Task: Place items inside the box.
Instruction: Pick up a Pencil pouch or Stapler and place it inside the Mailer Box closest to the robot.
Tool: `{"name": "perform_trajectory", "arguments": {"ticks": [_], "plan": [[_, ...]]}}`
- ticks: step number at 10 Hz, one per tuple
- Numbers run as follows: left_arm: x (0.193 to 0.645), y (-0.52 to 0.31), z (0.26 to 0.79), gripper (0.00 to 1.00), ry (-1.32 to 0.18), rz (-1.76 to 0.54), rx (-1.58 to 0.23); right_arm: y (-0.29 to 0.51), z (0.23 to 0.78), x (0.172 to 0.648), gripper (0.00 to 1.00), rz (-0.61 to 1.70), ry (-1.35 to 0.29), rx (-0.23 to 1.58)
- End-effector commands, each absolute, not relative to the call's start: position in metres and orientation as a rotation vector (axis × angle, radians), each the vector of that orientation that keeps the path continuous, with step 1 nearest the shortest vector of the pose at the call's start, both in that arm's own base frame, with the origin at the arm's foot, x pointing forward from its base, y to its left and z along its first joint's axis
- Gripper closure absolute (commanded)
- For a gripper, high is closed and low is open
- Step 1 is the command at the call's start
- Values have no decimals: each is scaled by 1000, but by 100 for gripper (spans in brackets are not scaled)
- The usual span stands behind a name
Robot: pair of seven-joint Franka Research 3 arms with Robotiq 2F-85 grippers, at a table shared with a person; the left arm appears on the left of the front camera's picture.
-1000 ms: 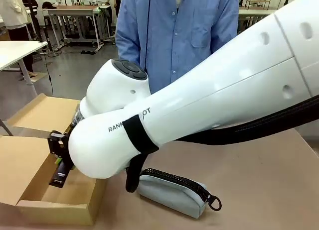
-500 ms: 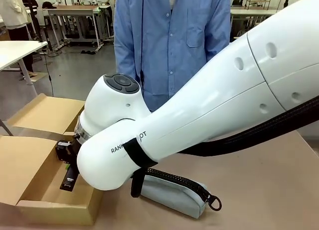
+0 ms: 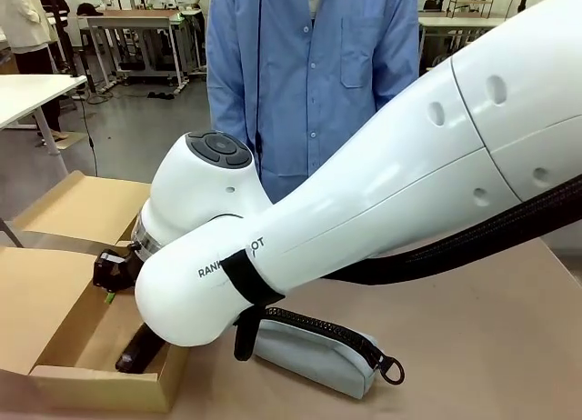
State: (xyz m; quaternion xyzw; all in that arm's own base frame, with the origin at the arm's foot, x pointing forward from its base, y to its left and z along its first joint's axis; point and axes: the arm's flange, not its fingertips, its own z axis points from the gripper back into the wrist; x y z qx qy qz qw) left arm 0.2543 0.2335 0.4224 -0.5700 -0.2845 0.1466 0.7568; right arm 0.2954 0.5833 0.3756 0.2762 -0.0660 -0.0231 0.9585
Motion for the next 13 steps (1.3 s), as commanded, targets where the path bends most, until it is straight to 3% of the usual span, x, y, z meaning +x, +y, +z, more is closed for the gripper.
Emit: {"name": "perform_trajectory", "arguments": {"ticks": [1, 5, 8, 11, 13], "plan": [[254, 232, 423, 0, -649, 303, -1257, 586, 381, 290, 0, -76, -129, 565], [254, 232, 423, 0, -649, 303, -1257, 579, 390, 285, 0, -58, -84, 616], [254, 232, 423, 0, -649, 303, -1257, 463, 468, 280, 0, 42, 45, 692], [254, 232, 423, 0, -649, 303, -1257, 325, 508, 250, 0, 37, -66, 791], [254, 232, 423, 0, -649, 303, -1257, 314, 514, 225, 0, -186, -258, 834]]}}
